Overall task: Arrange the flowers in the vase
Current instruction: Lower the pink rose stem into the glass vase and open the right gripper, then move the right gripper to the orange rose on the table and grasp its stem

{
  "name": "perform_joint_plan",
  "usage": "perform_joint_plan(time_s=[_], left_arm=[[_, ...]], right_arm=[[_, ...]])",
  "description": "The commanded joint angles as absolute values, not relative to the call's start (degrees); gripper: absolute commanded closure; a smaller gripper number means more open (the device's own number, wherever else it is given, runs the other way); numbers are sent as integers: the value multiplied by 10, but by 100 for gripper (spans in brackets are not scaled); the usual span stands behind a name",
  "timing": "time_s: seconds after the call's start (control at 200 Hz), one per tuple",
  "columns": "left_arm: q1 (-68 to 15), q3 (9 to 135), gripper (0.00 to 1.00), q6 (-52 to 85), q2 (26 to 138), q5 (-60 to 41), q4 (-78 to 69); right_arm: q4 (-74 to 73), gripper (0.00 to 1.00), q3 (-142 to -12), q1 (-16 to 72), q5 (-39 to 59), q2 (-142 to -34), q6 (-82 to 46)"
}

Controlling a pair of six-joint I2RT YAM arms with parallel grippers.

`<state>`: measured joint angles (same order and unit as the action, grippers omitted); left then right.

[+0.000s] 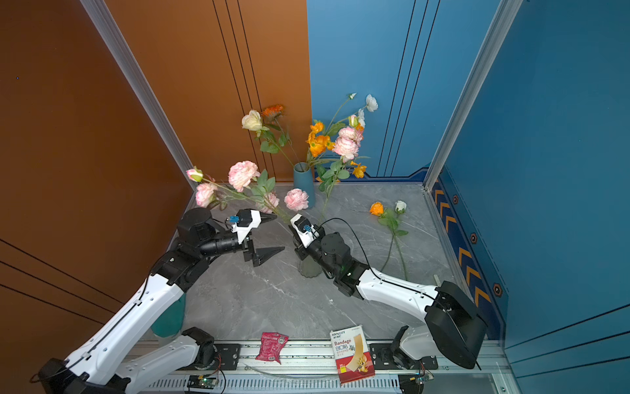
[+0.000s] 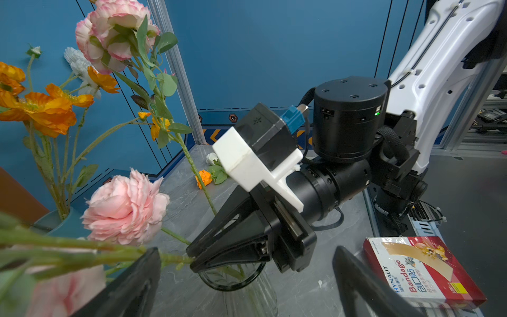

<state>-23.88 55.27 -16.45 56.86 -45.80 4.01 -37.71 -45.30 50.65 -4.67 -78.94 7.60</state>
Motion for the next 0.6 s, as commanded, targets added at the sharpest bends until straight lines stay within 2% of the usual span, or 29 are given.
perform_joint_plan(time_s=[0.0,0.15,0.36,0.46,0.596], left_arm=[[-252,550,2,-156,570,-478,33],[-288,547,2,-161,571,-468,32],[-324,541,2,-172,570,-436,33],[-348,538,2,-178,576,-417,33],[-390,537,2,-190,587,-357,40]], right_arm=[[-393,81,-444,506,-45,-769,65],[-388,80,-440,506,-47,-762,65],[-387,72,-429,504,-75,-742,68],[-370,60,-422,497,-118,-718,63],[-263,40,-434,467,-242,-679,19]])
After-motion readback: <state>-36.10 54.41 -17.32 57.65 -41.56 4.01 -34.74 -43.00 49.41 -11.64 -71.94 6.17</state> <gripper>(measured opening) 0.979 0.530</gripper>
